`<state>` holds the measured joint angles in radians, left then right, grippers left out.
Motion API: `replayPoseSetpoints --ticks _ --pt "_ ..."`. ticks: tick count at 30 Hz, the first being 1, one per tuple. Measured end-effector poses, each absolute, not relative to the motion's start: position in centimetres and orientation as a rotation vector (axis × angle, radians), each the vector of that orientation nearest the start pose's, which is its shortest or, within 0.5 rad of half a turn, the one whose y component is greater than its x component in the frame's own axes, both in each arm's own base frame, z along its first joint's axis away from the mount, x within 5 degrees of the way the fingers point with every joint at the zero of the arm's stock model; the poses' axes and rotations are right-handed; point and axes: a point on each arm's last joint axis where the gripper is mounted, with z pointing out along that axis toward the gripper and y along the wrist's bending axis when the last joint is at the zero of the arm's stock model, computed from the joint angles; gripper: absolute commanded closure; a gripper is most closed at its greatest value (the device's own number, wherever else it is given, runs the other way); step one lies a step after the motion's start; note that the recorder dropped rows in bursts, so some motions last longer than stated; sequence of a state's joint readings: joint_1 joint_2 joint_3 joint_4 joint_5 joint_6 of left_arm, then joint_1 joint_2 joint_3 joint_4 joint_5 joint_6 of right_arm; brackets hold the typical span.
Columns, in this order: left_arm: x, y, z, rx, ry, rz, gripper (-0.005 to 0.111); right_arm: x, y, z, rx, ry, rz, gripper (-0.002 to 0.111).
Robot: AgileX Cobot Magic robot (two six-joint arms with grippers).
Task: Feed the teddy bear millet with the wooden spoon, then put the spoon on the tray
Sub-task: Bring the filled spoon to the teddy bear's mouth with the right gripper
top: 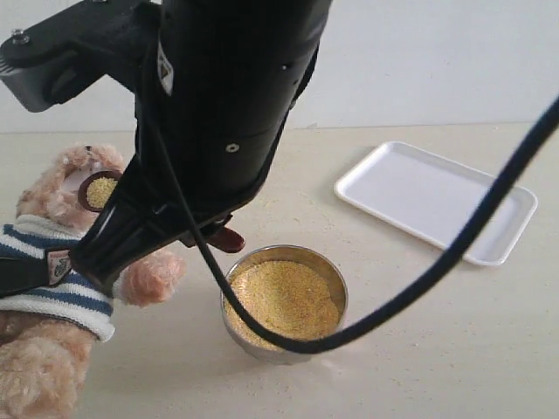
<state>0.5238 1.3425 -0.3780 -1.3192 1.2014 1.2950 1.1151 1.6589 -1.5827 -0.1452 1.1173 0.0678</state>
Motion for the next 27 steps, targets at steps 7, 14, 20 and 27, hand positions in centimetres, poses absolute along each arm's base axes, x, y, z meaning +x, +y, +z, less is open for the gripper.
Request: replayPoseSetpoints --ticks 7,14,20,27 --pt "17.6 0.7 18.9 -0.118 2.272 -1.245 0.102 17.3 32.3 34.0 -1.398 2.274 0.154 0.099" --pt "17.6 0.7 18.9 -0.118 2.272 -1.245 0.102 17.8 32.8 33.5 -1.436 2.221 0.112 0.099" --pt "17.6 0.7 18.9 -0.118 2.272 -1.245 0.102 18.2 33.3 32.4 -1.494 2.205 0.073 0.099" --pt "17.6 0.7 18.9 -0.118 2.272 -1.245 0.102 18.6 34.0 32.3 -1.549 2.148 0.036 0.099"
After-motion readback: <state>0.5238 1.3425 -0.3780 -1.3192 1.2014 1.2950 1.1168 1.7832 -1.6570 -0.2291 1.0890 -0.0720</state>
